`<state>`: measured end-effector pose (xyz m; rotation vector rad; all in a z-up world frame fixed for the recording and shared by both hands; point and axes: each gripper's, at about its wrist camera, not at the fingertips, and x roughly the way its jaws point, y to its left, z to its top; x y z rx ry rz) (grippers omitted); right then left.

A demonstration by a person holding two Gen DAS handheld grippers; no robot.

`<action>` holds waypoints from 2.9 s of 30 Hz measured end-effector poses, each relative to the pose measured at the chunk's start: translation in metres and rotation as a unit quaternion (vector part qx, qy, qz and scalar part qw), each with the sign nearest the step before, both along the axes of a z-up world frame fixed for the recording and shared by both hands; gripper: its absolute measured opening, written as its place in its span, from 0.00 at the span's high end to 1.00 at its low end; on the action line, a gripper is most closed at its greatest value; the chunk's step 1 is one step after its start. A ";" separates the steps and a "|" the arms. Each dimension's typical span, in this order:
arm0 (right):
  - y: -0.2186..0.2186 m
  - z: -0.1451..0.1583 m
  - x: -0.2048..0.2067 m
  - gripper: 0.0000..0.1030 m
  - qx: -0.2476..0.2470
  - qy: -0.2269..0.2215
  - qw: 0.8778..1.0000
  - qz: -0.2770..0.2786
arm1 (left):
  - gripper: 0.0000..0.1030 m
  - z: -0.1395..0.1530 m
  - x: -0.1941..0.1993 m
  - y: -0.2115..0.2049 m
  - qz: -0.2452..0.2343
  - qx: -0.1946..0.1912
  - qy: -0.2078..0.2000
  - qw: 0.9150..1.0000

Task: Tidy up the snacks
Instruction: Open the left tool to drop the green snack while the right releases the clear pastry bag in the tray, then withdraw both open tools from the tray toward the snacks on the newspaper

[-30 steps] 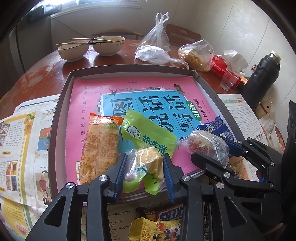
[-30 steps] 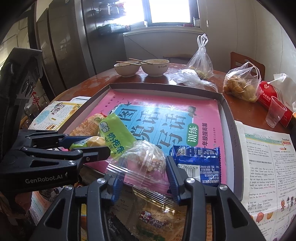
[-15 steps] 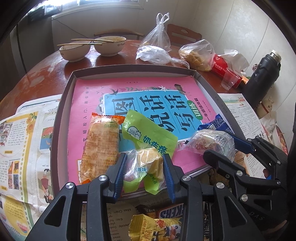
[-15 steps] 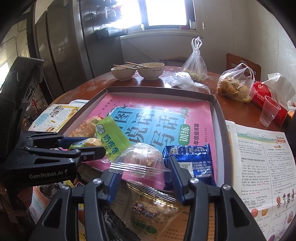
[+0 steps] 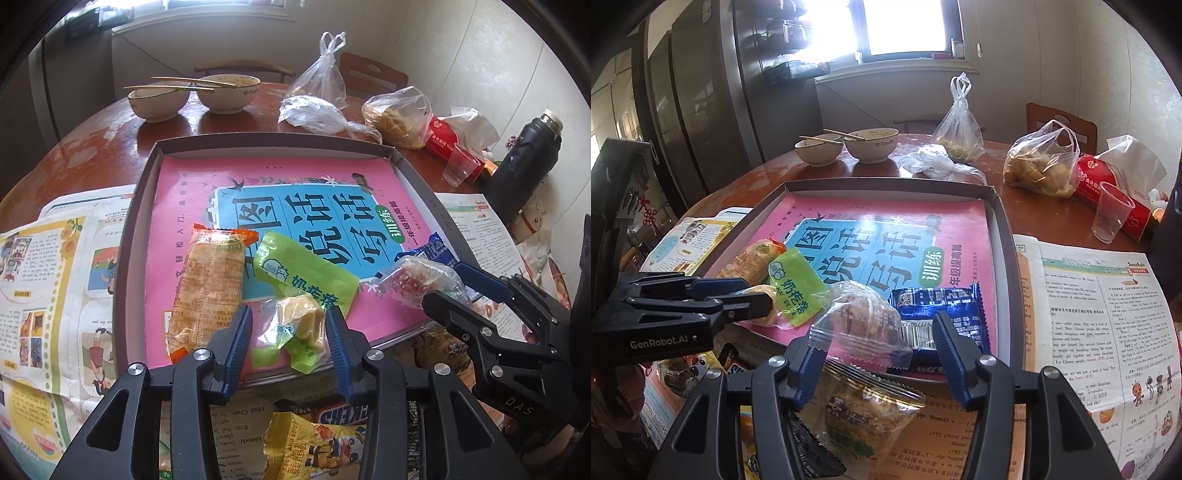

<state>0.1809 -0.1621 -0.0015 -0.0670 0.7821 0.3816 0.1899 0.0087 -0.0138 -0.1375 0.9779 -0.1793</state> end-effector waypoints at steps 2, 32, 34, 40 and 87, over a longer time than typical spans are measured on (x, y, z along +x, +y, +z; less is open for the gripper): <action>-0.001 -0.002 0.000 0.43 0.000 0.003 1.000 0.000 | 0.56 0.002 -0.002 0.002 0.002 -0.003 -0.002 1.000; -0.004 0.030 -0.022 0.33 0.032 -0.036 0.999 0.005 | 0.37 0.038 -0.035 0.015 0.027 -0.010 -0.046 0.999; -0.008 0.034 -0.024 0.33 0.038 -0.039 0.999 0.000 | 0.36 0.041 -0.039 0.016 0.029 -0.011 -0.049 0.998; -0.018 0.047 -0.033 0.30 0.052 -0.052 0.997 -0.010 | 0.36 0.047 -0.049 0.023 0.032 -0.013 -0.055 0.998; -0.019 0.029 -0.049 0.23 0.054 -0.009 0.998 -0.011 | 0.35 0.028 -0.083 0.045 0.027 -0.034 -0.014 0.999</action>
